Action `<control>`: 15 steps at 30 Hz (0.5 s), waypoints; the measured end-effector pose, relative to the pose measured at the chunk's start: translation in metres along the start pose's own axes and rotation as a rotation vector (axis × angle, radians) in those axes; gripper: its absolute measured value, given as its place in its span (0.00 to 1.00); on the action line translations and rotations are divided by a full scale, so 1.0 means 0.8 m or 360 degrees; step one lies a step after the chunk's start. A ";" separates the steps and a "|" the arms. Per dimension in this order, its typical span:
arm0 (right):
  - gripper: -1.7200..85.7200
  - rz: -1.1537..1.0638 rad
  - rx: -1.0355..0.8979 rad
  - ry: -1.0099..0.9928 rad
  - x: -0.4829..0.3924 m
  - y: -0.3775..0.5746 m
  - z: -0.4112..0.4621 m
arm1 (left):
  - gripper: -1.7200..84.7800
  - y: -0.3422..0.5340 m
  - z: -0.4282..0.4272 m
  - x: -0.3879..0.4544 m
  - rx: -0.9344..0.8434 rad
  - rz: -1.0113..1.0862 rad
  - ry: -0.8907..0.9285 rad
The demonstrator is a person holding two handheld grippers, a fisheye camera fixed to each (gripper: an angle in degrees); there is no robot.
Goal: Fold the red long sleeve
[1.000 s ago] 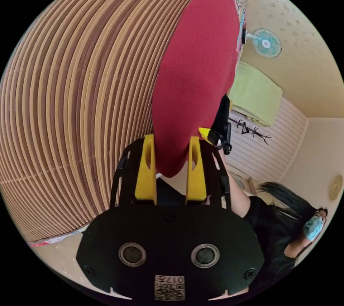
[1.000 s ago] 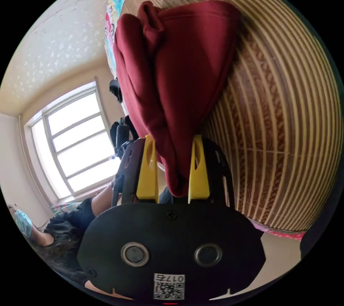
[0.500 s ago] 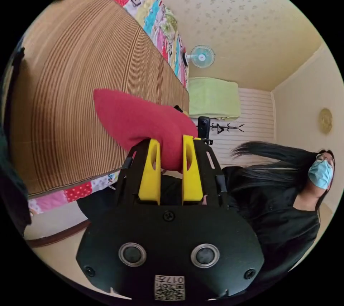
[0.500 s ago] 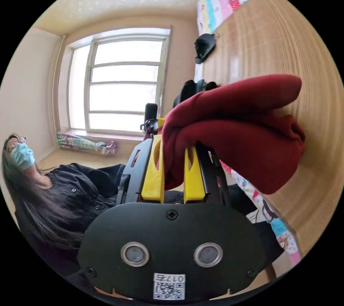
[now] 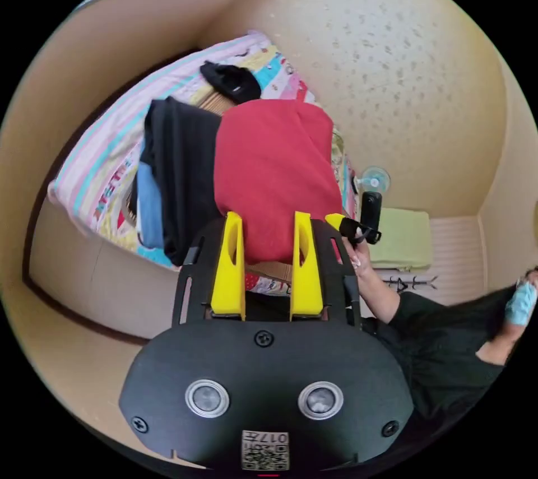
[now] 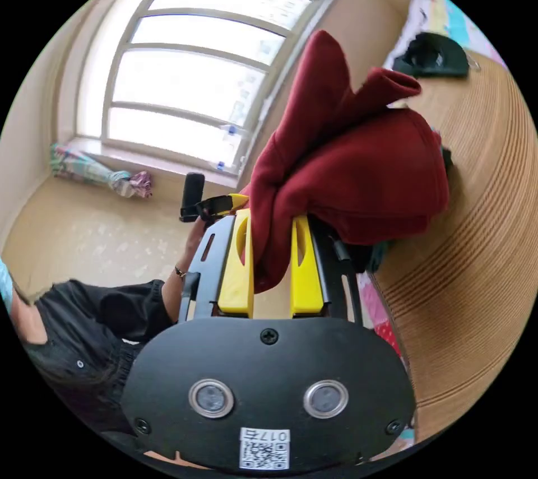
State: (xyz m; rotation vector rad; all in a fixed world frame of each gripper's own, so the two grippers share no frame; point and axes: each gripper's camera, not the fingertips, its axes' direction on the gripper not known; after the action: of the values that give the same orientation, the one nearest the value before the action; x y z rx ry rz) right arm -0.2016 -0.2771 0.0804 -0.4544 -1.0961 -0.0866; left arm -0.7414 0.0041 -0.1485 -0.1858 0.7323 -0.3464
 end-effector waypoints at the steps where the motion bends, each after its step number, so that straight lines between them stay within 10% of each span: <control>1: 0.13 0.0057 -0.0030 0.0009 0.010 0.009 0.006 | 0.16 0.015 0.009 -0.019 -0.0016 -0.0011 0.0037; 15: 0.10 -0.0305 0.0276 -0.0159 -0.141 -0.086 -0.082 | 0.11 -0.022 -0.111 0.092 0.0260 0.0454 0.0385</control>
State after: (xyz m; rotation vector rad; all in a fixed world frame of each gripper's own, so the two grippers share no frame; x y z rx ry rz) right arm -0.2185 -0.3829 -0.0212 -0.1990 -1.2324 -0.1376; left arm -0.7552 -0.0436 -0.2541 0.1172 0.9519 -0.1560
